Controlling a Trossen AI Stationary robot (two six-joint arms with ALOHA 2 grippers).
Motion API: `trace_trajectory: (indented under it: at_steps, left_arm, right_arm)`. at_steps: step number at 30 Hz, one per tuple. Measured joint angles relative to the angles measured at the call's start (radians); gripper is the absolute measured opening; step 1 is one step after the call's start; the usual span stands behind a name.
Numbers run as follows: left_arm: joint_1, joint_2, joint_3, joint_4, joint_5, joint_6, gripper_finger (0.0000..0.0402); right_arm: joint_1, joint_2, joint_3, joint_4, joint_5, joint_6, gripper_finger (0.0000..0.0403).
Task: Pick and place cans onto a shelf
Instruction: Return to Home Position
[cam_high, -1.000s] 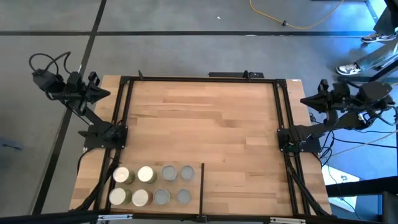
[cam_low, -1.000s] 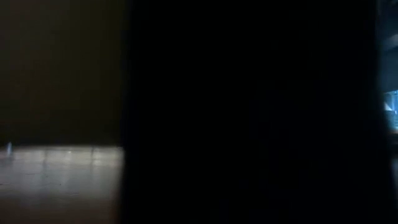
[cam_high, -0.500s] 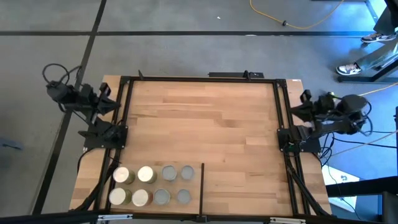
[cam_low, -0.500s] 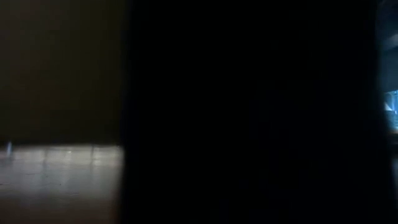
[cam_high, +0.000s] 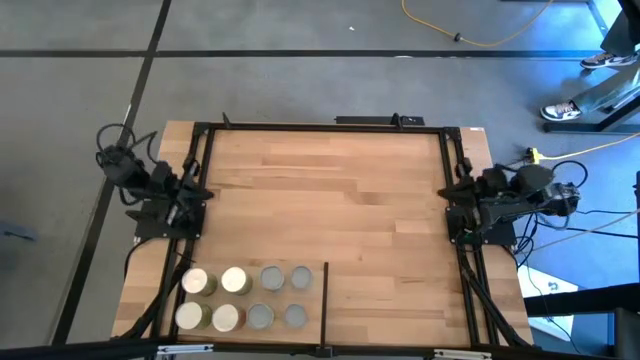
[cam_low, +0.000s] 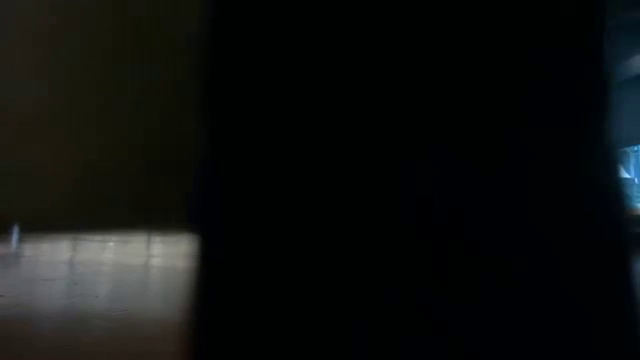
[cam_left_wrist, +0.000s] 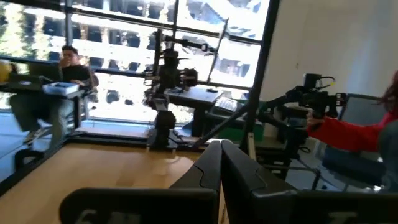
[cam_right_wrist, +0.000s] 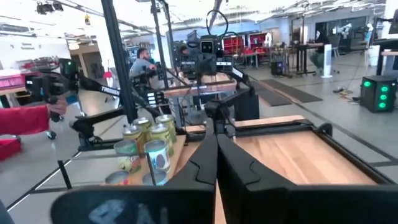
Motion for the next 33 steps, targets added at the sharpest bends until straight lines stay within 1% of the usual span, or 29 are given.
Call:
trace_trajectory:
  at_steps: [5,10,16,19,23,27,33]
  left_arm:
    - [0.000,0.000,-0.116,0.126,0.085,0.014,0.0000]
    - [0.000,0.000,-0.195,0.191,0.147,0.000,0.0000]
    - [0.000,0.000,-0.256,0.212,0.161,-0.002,0.0000]
    - [0.000,0.000,-0.294,0.234,0.161,-0.002,0.0000]
    - [0.000,0.000,-0.368,0.299,0.161,-0.002,0.0000]
    - [0.000,0.000,-0.432,0.371,0.163,-0.003,0.0000]
    - [0.000,0.000,-0.509,0.492,0.217,-0.003,0.0000]
  right_arm:
    - [0.000,0.000,-0.118,0.123,-0.016,-0.005,0.0006]
    - [0.000,0.001,-0.230,0.244,-0.041,-0.005,0.0006]
    - [0.000,0.001,-0.344,0.379,-0.052,-0.004,0.0006]
    - [0.000,0.001,-0.382,0.395,-0.061,0.005,0.0006]
    - [0.000,0.001,-0.418,0.408,-0.061,0.033,0.0006]
    - [0.000,0.000,-0.439,0.431,-0.082,0.026,0.0006]
    - [0.000,0.000,-0.476,0.438,-0.093,0.023,0.0006]
